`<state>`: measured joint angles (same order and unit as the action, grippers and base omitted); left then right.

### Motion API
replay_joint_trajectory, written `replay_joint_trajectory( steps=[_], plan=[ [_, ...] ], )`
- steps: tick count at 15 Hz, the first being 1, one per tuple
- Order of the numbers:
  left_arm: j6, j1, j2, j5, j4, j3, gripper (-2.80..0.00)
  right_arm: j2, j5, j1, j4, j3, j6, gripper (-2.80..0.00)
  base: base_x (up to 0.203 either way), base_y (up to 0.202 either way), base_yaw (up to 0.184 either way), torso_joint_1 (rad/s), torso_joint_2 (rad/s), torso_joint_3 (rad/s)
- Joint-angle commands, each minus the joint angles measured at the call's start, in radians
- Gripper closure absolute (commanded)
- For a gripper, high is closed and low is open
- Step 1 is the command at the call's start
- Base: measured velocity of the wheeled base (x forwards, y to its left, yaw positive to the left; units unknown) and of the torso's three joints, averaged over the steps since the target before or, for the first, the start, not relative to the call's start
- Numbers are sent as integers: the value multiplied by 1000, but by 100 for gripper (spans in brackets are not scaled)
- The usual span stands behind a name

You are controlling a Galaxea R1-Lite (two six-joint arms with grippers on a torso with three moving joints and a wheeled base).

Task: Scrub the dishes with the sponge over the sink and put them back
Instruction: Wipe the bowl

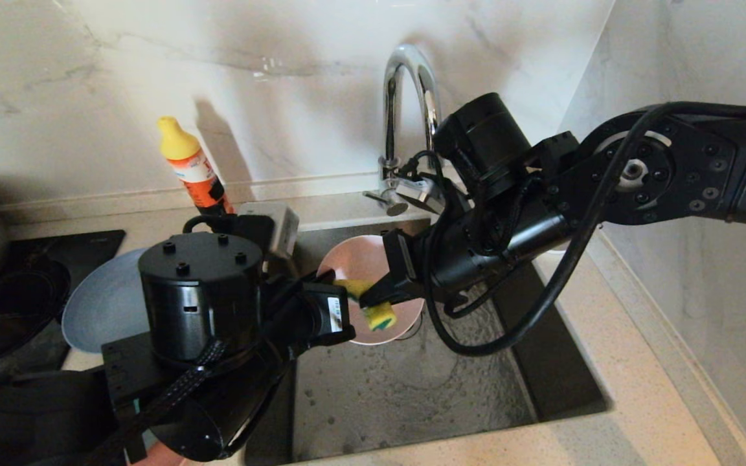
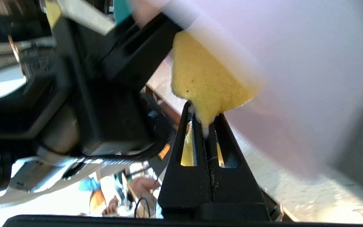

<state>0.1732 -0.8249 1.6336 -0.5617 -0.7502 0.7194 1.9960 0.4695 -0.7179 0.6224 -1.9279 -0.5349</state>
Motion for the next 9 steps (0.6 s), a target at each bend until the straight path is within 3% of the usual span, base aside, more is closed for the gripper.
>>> replay_joint_trajectory(
  steps=[1, 9],
  plan=[
    [0, 1, 2, -4, -32, -12, 0, -6, 3, 23, 3, -7, -2, 0, 0, 0, 0, 0, 0, 0],
    [2, 1, 8, -6, -38, -17, 0, -106, 4, 76, 109, 1, -2, 0, 0, 0, 0, 0, 0, 0]
  ],
)
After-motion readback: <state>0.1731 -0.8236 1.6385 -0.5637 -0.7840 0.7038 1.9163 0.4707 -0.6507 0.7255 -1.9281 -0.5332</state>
